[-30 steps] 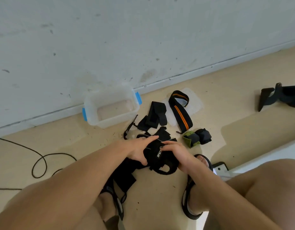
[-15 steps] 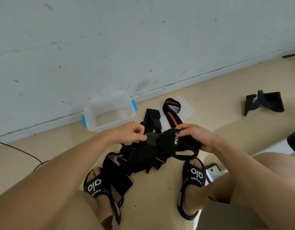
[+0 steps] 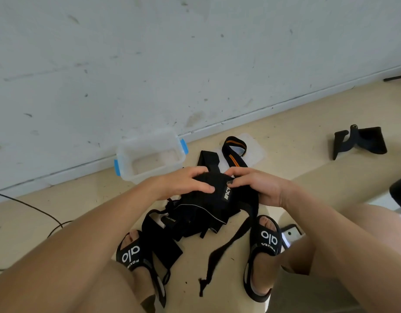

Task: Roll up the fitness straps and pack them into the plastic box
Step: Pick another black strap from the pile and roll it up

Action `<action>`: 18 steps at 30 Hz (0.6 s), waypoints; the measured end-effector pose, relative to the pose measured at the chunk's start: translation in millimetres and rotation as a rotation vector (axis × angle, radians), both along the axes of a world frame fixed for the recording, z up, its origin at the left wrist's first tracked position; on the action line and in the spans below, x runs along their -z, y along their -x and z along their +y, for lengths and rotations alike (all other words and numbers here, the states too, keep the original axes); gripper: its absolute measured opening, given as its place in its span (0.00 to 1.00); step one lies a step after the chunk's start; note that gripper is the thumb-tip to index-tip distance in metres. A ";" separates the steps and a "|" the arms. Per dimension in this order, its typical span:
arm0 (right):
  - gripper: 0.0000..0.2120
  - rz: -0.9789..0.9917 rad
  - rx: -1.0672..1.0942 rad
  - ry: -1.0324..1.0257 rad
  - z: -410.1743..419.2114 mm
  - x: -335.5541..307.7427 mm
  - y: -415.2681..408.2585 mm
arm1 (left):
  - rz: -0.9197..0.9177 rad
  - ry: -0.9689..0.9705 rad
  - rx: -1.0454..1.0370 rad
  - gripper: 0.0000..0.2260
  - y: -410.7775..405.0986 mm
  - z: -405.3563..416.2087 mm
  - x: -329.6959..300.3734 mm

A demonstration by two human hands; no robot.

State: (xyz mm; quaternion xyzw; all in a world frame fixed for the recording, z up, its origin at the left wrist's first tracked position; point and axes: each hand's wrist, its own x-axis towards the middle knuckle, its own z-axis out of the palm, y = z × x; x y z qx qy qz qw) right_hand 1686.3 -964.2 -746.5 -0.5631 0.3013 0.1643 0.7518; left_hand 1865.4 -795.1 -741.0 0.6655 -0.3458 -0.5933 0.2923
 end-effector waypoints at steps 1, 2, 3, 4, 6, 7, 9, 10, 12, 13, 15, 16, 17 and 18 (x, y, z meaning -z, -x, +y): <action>0.10 0.036 -0.055 0.047 -1.7 -0.4 -1.3 | -0.017 0.020 -0.002 0.06 -2.9 -0.4 1.1; 0.10 0.067 -0.103 0.084 -3.4 -0.5 -2.4 | -0.042 0.029 0.012 0.04 -4.3 -0.6 0.8; 0.10 0.087 -0.142 0.102 -4.5 -1.1 -3.7 | -0.066 0.029 0.033 0.05 -5.5 -1.4 2.5; 0.10 0.097 -0.174 0.102 -5.5 -2.4 -5.0 | -0.092 0.024 0.051 0.06 -5.0 -2.2 2.3; 0.12 0.114 -0.235 0.053 -7.5 -4.5 -8.8 | -0.143 0.017 0.063 0.08 -2.6 -5.4 3.4; 0.13 0.114 -0.262 0.019 -7.9 -3.7 -11.4 | -0.159 0.019 0.056 0.08 -1.3 -8.2 5.6; 0.16 0.098 -0.305 -0.006 -8.3 1.6 -17.5 | -0.160 0.019 0.024 0.09 3.5 -14.7 8.6; 0.17 0.092 -0.319 0.015 -8.9 4.3 -21.3 | -0.157 0.015 0.008 0.10 6.1 -17.7 10.3; 0.15 0.085 -0.352 0.090 -13.0 7.4 -27.7 | -0.200 -0.003 0.005 0.12 7.2 -21.6 19.3; 0.15 0.093 -0.372 0.122 -17.8 7.9 -30.1 | -0.250 -0.022 0.018 0.14 5.3 -22.8 23.7; 0.13 0.137 -0.420 0.152 -33.1 9.0 -33.0 | -0.318 -0.060 0.031 0.15 -3.4 -24.4 32.6; 0.13 0.166 -0.437 0.161 -42.4 10.1 -33.6 | -0.307 -0.076 0.017 0.14 -8.0 -26.6 35.4; 0.12 0.189 -0.436 0.172 -51.6 11.9 -34.2 | -0.277 -0.081 -0.003 0.13 -12.2 -29.7 38.4; 0.11 0.203 -0.419 0.182 -59.9 13.9 -34.6 | -0.252 -0.080 -0.024 0.13 -15.8 -34.0 40.9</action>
